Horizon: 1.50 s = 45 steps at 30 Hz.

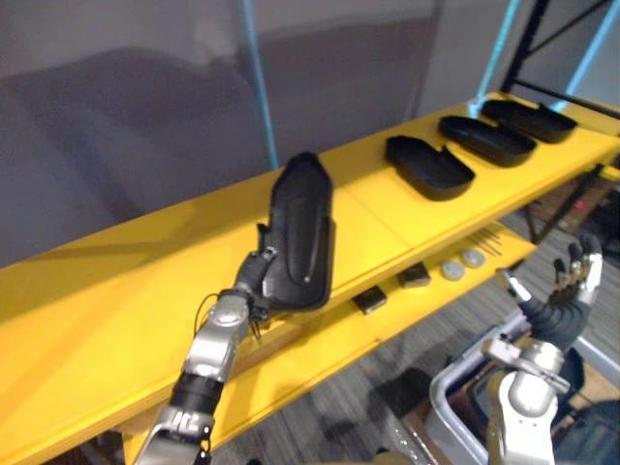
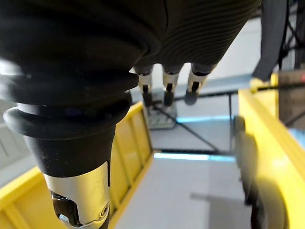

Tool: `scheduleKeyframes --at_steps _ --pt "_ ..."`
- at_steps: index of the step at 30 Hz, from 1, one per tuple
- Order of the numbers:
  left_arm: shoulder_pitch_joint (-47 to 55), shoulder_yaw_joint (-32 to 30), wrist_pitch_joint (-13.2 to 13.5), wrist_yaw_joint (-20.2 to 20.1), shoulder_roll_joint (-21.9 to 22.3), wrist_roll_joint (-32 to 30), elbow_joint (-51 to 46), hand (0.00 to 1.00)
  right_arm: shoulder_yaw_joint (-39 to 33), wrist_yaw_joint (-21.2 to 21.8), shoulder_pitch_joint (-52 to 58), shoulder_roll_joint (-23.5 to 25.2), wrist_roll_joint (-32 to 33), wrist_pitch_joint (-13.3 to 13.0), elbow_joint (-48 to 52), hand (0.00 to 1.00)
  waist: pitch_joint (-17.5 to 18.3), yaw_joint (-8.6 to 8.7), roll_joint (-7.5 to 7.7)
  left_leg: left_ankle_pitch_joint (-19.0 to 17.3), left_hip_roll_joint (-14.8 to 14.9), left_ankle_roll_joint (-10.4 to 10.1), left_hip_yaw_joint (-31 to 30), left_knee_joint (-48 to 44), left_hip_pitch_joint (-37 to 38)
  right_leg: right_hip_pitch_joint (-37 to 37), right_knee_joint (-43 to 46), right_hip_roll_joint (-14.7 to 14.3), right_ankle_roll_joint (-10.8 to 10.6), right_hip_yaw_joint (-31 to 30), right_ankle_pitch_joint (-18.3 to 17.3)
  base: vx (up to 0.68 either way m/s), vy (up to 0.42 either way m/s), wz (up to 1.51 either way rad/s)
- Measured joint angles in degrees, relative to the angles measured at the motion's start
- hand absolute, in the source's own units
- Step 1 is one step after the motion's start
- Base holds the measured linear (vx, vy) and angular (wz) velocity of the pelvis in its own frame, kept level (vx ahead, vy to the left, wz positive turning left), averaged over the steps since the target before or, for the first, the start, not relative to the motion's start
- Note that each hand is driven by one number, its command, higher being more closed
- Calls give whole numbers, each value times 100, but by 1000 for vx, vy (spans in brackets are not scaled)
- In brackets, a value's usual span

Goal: Walk over and take plastic housings, then place them on the shelf

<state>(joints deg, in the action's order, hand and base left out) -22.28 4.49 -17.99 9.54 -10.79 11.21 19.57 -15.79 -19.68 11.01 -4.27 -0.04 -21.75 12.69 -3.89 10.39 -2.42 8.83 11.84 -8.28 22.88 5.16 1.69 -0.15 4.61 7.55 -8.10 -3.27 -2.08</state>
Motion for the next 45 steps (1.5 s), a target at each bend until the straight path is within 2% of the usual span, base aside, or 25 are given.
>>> scheduleKeyframes --at_steps 2,5,6,8,9,15,17,18,21,25,26,27,29,36,40,45 --pt "-257 -238 -31 497 -3 10 319 100 -9 173 178 1 77 -26 -3 0 2 167 15 -4 30 -5 152 0 64 -46 25 -38 3 -152 9 -6 -2 -29" --pt "-548 -442 -139 987 -2 9 474 100 -7 428 338 5 155 -40 -7 0 1 242 11 -7 75 -9 296 -1 49 -203 101 -89 5 -279 10 -31 -16 -28" --pt "-696 -490 -216 1284 0 23 601 100 2 542 398 5 155 -43 -8 0 -2 304 4 -7 79 -10 325 -1 50 -225 106 -98 6 -314 9 -37 -7 -23" --pt "-888 -648 -287 1609 4 222 781 100 6 636 452 6 152 -55 -15 0 -7 330 -11 -8 79 -10 465 -1 53 -335 153 -106 13 -446 3 -58 -5 -32" --pt "-1185 -1065 -358 2092 3 692 1270 100 193 581 600 11 152 -63 -10 0 -95 478 -95 -38 68 27 569 -2 12 -485 242 -107 -10 -541 -10 -64 -16 -26" --pt "-1406 -1190 -371 2092 8 934 1515 100 267 574 675 5 152 -59 47 0 -331 473 -241 -23 38 20 603 -8 -19 -605 378 -106 -47 -622 -13 -3 -1 -5" --pt "-1474 -1302 -394 2163 11 1207 1601 100 384 523 678 -22 157 -1 64 0 -372 487 -243 -23 24 20 636 -16 -16 -682 489 -104 -54 -658 -45 17 12 -7" --pt "-1622 -1325 -365 2157 7 1367 1650 100 477 408 724 -24 160 159 458 0 -510 487 -256 -32 -28 31 669 -33 24 -717 612 -70 -88 -702 -152 13 18 -8" --pt "-1721 -1325 -338 2156 -11 1368 1669 100 480 325 746 -30 160 196 536 0 -608 480 -260 -66 -60 80 699 -33 27 -752 631 -53 -106 -757 -175 -15 16 -5" --pt "-1830 -1207 -192 2178 -11 1417 1768 100 650 266 866 -37 160 206 556 0 -742 492 -255 -74 -97 95 727 -34 58 -783 705 -25 -149 -786 -231 -9 5 -2" --pt "-1833 -1091 -65 2230 -12 1626 1764 100 788 195 908 -35 157 236 623 0 -820 492 -236 -83 -111 104 755 -34 101 -780 737 -10 -151 -791 -245 -11 7 -6" --pt "-1833 -1041 -19 2273 -21 1723 1765 0 844 183 918 -38 156 247 651 0 -835 496 -234 -84 -117 105 758 -34 108 -780 749 -4 -150 -791 -253 -9 10 -4" --pt "-1839 -916 105 2336 -1 2048 1757 0 937 115 923 -37 153 250 680 0 -844 507 -223 -96 -150 120 758 -34 117 -779 766 31 -162 -791 -273 0 0 0" --pt "-1824 -660 264 2402 -4 2049 1758 0 1114 -43 1029 -49 153 247 711 0 -904 503 -209 -102 -177 127 752 -34 123 -769 766 61 -194 -789 -295 0 0 0" --pt "-1820 -542 289 2393 -7 2049 1731 0 1131 -41 1110 -74 153 243 713 0 -971 506 -238 -114 -235 148 735 -34 145 -741 774 117 -238 -785 -311 4 10 2" --pt "-1693 -353 303 2368 -9 2265 1648 0 1161 -40 1198 -85 152 222 712 0 -1023 540 -197 -172 -287 163 719 -34 325 -534 744 173 -269 -781 -344 5 5 1"
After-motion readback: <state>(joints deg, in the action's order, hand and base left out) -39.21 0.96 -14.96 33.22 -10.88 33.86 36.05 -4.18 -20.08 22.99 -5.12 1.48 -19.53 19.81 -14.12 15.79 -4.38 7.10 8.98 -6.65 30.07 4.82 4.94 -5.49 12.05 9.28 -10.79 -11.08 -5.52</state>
